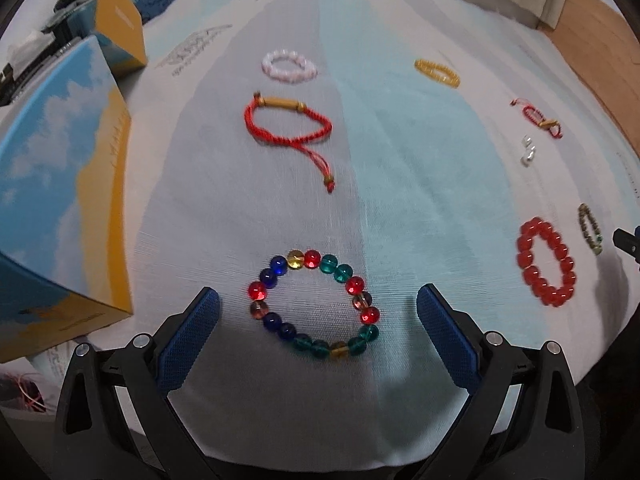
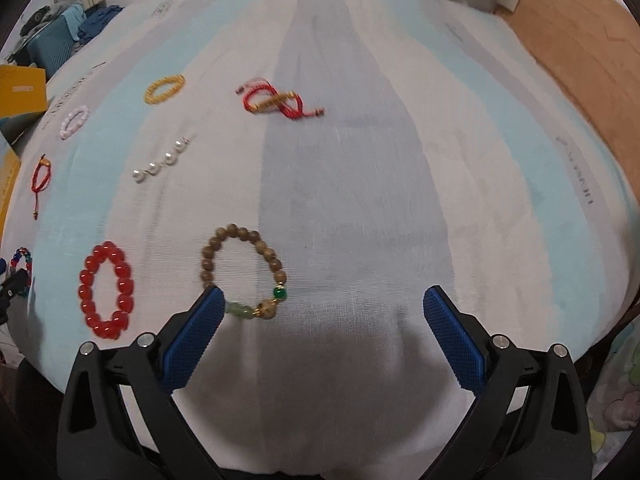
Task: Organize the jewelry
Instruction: 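Grasp the multicolour bead bracelet with the left tool while the right tool grasps the brown wooden bracelet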
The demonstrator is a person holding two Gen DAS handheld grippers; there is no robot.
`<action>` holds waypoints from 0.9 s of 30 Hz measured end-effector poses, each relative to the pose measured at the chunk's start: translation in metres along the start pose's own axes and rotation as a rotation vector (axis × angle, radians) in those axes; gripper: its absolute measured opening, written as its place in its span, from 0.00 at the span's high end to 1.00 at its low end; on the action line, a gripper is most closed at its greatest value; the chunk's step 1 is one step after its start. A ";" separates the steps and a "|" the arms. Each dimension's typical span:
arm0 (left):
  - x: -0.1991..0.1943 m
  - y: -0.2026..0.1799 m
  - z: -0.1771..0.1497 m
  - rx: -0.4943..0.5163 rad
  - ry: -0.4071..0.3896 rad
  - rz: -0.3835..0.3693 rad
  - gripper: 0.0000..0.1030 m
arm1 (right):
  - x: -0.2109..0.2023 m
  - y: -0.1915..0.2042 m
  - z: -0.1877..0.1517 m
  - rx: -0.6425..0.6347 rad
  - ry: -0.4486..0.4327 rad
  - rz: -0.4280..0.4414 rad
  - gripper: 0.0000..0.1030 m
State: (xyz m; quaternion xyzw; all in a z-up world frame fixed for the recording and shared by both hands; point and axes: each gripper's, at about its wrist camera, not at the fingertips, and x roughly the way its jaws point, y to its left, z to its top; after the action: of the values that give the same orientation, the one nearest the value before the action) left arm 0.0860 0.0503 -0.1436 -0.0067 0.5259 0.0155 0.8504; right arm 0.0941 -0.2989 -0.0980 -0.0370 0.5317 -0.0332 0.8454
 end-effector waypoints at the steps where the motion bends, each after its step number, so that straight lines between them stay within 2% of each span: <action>1: 0.004 -0.002 -0.001 0.004 0.007 0.007 0.07 | 0.005 -0.001 0.001 0.004 0.012 0.013 0.09; 7: 0.015 -0.008 0.001 0.039 0.006 0.041 0.06 | 0.024 0.015 0.004 -0.028 0.035 0.033 0.10; 15: 0.018 -0.009 0.001 0.038 0.009 0.030 0.06 | 0.032 0.030 0.007 -0.031 0.043 0.070 0.10; 16: 0.019 -0.008 0.001 0.037 0.009 0.027 0.06 | 0.034 0.031 0.006 -0.035 0.049 0.070 0.12; 17: 0.019 -0.008 0.001 0.033 0.011 0.021 0.06 | 0.036 0.032 0.006 -0.037 0.058 0.081 0.18; 21: 0.018 -0.005 0.001 0.029 0.017 0.019 0.10 | 0.041 0.033 0.005 -0.022 0.075 0.125 0.28; 24: 0.015 -0.002 0.001 0.029 0.022 0.017 0.18 | 0.040 0.034 0.005 -0.027 0.073 0.133 0.40; 27: 0.012 0.003 -0.001 0.030 0.028 0.026 0.31 | 0.038 0.035 0.005 -0.033 0.075 0.137 0.52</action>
State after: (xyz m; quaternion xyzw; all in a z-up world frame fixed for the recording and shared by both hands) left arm 0.0907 0.0536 -0.1544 0.0128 0.5380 0.0187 0.8426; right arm 0.1162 -0.2680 -0.1334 -0.0132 0.5649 0.0324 0.8244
